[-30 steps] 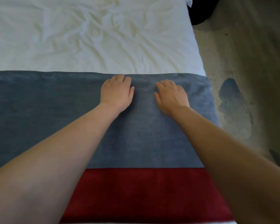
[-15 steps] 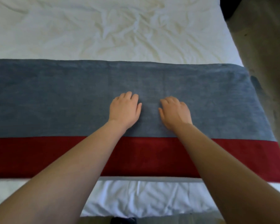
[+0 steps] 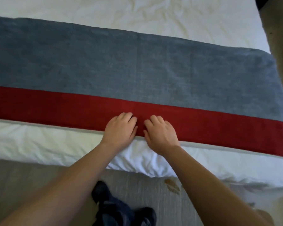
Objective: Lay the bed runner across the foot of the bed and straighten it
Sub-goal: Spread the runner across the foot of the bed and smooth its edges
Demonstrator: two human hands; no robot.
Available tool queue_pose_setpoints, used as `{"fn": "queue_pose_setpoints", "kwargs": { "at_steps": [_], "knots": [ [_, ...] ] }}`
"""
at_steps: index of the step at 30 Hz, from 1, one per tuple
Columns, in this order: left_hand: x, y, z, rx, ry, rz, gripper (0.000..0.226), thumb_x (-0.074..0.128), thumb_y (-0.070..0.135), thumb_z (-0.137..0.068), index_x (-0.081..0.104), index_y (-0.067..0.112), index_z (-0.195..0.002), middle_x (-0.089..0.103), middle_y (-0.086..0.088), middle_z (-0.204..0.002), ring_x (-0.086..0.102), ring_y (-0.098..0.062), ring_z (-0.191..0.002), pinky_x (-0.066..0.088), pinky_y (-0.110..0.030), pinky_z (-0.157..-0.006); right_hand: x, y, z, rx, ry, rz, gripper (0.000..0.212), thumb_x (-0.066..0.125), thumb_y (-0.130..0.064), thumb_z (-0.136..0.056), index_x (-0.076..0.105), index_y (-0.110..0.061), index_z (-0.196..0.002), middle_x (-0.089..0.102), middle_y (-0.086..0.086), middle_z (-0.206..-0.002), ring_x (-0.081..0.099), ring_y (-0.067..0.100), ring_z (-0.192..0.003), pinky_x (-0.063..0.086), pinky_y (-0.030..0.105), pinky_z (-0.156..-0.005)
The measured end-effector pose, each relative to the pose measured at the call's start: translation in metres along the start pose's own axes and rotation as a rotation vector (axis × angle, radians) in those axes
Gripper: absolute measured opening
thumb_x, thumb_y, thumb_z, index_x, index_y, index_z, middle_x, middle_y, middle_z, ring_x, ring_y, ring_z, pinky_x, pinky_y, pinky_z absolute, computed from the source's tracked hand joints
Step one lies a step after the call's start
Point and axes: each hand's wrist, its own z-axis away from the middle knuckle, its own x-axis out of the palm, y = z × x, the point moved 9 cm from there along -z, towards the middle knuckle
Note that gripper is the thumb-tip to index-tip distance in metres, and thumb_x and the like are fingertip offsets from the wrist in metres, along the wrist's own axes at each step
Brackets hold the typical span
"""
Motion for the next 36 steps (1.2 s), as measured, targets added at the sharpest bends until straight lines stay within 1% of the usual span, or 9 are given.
{"fn": "queue_pose_setpoints", "kwargs": {
  "at_steps": [3,6,9,11,16,23,27,31,36],
  "knots": [
    [0.000,0.000,0.024,0.110,-0.003,-0.003,0.028,0.041,0.029,-0.088,0.065,0.013,-0.085,0.062,-0.003,-0.086,0.058,-0.022,-0.076,0.048,-0.036,-0.060,0.006,-0.024,0.012,-0.071,-0.014,-0.053,0.017,0.055,-0.029,-0.087,0.059,-0.013,-0.089,0.058,0.005,-0.086,0.055,0.025,-0.078,0.042,0.036,-0.058],
    [-0.006,0.000,0.036,0.220,0.015,-0.045,0.005,0.061,0.012,-0.078,0.065,0.011,-0.075,0.060,-0.003,-0.072,0.057,-0.023,-0.064,0.047,-0.034,-0.050,0.001,-0.030,0.011,-0.066,0.029,-0.044,0.006,0.067,-0.011,-0.076,0.061,-0.009,-0.077,0.058,0.008,-0.074,0.057,0.030,-0.067,0.042,0.036,-0.050],
    [-0.014,0.002,0.040,0.269,0.017,-0.030,0.015,0.072,-0.003,-0.063,0.064,0.009,-0.066,0.059,-0.005,-0.064,0.055,-0.022,-0.056,0.045,-0.032,-0.045,-0.005,-0.029,0.020,-0.003,0.099,-0.021,0.023,0.076,0.004,-0.055,0.059,-0.008,-0.063,0.054,0.007,-0.061,0.055,0.027,-0.054,0.041,0.031,-0.041],
    [-0.011,0.013,0.045,0.347,-0.003,-0.054,0.021,0.071,-0.006,-0.054,0.059,0.010,-0.059,0.055,-0.004,-0.059,0.052,-0.021,-0.050,0.041,-0.028,-0.041,0.000,-0.041,0.032,-0.072,0.115,0.004,0.029,0.079,0.006,-0.049,0.056,-0.010,-0.059,0.052,0.006,-0.057,0.052,0.025,-0.050,0.041,0.031,-0.039],
    [0.002,0.028,0.038,0.314,-0.115,-0.067,0.025,0.073,0.005,-0.050,0.054,0.014,-0.064,0.054,-0.002,-0.062,0.054,-0.021,-0.054,0.038,-0.028,-0.045,0.003,-0.027,0.039,-0.062,0.045,-0.003,0.022,0.077,-0.001,-0.056,0.059,-0.010,-0.064,0.055,0.006,-0.062,0.055,0.026,-0.056,0.042,0.032,-0.043],
    [0.006,0.116,-0.002,0.300,-0.071,0.042,0.004,0.063,0.014,-0.075,0.060,0.014,-0.076,0.060,-0.003,-0.074,0.059,-0.023,-0.066,0.040,-0.032,-0.050,-0.022,0.094,0.086,0.179,-0.025,0.065,0.009,0.063,-0.011,-0.073,0.059,-0.009,-0.080,0.057,0.009,-0.081,0.056,0.032,-0.080,0.040,0.035,-0.056],
    [0.017,0.167,-0.022,0.278,-0.092,0.135,0.004,0.059,0.008,-0.081,0.061,0.011,-0.080,0.060,-0.004,-0.080,0.058,-0.024,-0.074,0.036,-0.032,-0.054,-0.039,0.147,0.123,0.253,0.053,-0.011,0.012,0.071,-0.006,-0.067,0.063,-0.008,-0.076,0.059,0.008,-0.075,0.059,0.033,-0.074,0.048,0.037,-0.049],
    [0.017,0.198,-0.010,0.356,-0.077,0.025,0.023,0.071,-0.006,-0.054,0.058,0.012,-0.059,0.055,-0.003,-0.057,0.054,-0.021,-0.051,0.032,-0.026,-0.043,-0.034,0.139,0.138,0.148,0.082,0.016,0.027,0.075,0.011,-0.048,0.056,-0.006,-0.057,0.054,0.009,-0.058,0.057,0.029,-0.054,0.045,0.032,-0.039],
    [0.028,0.209,-0.018,0.331,-0.138,-0.007,0.012,0.063,0.006,-0.068,0.057,0.014,-0.074,0.058,-0.002,-0.071,0.058,-0.023,-0.065,0.032,-0.030,-0.051,-0.032,0.140,0.138,0.066,0.073,0.056,0.028,0.075,0.008,-0.050,0.053,-0.008,-0.057,0.051,0.008,-0.057,0.052,0.027,-0.049,0.039,0.029,-0.037]
  ]
}}
